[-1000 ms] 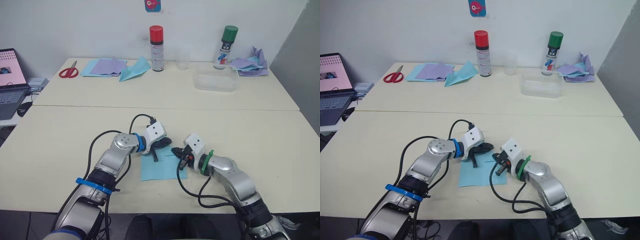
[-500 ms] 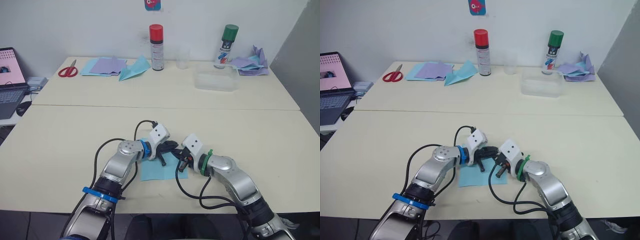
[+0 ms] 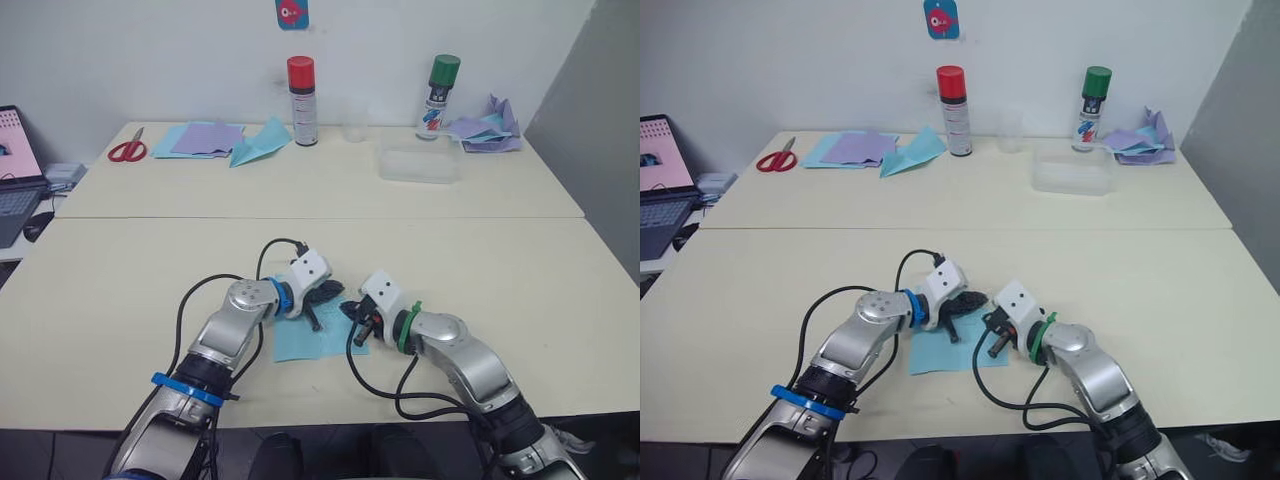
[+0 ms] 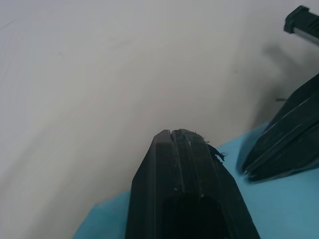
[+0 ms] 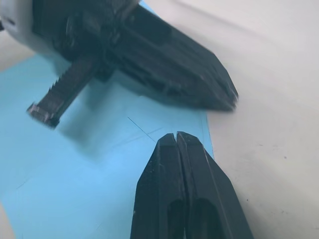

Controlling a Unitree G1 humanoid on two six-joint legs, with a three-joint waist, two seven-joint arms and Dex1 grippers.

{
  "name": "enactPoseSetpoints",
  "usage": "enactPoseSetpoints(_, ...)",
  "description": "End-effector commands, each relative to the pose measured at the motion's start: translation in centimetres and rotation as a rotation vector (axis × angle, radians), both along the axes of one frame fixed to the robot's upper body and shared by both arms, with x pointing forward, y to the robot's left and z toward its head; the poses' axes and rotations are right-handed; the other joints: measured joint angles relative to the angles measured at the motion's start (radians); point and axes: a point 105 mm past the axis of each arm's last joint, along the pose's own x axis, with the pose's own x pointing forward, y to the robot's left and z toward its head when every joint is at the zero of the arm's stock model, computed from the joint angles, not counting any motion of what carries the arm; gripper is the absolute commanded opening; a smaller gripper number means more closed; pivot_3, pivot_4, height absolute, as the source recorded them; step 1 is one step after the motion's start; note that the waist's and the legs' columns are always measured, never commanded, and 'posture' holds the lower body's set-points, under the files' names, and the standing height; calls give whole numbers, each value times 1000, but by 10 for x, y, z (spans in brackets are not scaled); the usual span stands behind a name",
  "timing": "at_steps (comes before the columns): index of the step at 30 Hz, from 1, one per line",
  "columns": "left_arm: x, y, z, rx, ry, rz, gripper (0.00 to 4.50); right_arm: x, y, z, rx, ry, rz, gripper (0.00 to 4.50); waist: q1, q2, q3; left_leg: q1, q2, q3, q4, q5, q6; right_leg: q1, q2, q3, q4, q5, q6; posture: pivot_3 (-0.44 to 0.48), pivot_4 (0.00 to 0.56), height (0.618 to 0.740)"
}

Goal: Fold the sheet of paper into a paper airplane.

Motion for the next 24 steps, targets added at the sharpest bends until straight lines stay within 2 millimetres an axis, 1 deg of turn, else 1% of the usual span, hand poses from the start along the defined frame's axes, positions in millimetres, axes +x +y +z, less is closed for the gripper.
enactPoseSetpoints(1, 0, 45, -41, 101, 110, 161, 0, -2, -9, -21, -58, 82, -35, 34, -1, 0, -1, 0, 0, 0, 0, 0, 0, 0, 0, 0, 0, 0, 0, 0, 150, 740)
enactPoseSetpoints(4, 3, 45, -41, 82, 108, 180, 0, -3, -7, -22, -68, 94, -21, 34, -3, 0, -3, 0, 0, 0, 0, 0, 0, 0, 0, 0, 0, 0, 0, 0, 150, 740)
enactPoseSetpoints(7, 5, 50, -43, 96, 104, 205, 0, -2, -6, -22, -69, 93, -19, 34, -3, 0, -4, 0, 0, 0, 0, 0, 0, 0, 0, 0, 0, 0, 0, 0, 150, 740)
enactPoseSetpoints(11, 15, 72, -37, 88, 71, 312, 0, 1, -3, -18, -60, 86, -10, 34, -5, 0, -4, 1, 0, 0, 0, 0, 0, 0, 0, 0, 0, 0, 0, 0, 150, 740)
enactPoseSetpoints(14, 21, 85, -10, -51, 11, 376, 0, 3, 6, -13, -20, 79, 11, 34, -17, 0, -4, 1, 1, 1, 0, 0, 0, 0, 0, 0, 0, 1, 1, 0, 150, 740)
enactPoseSetpoints(15, 22, 87, -5, -79, 3, 384, 0, 3, 8, -13, -18, 78, 17, 34, -20, 0, -3, 1, 1, 1, -1, 0, 0, -1, 0, 0, 1, 2, 1, 0, 150, 740)
enactPoseSetpoints(20, 14, 102, 40, -263, -70, 427, 0, 9, 16, -12, -19, 75, 39, 34, -36, -2, 1, 1, 1, 1, -7, 0, 0, -4, 0, 0, 1, 1, 0, 0, 150, 740)
enactPoseSetpoints(22, 7, 107, 48, -288, -76, 439, 0, 11, 18, -11, -20, 77, 49, 34, -34, -4, 2, 0, 1, 1, -9, 0, 0, -7, 0, 0, 0, 1, 0, 0, 150, 740)
enactPoseSetpoints(24, -5, 111, 53, -323, -58, 454, 0, 13, 21, -11, -24, 79, 59, 34, -32, -4, 2, -2, 1, 1, -9, 0, 0, -7, 0, -1, 0, 1, -1, 0, 150, 740)
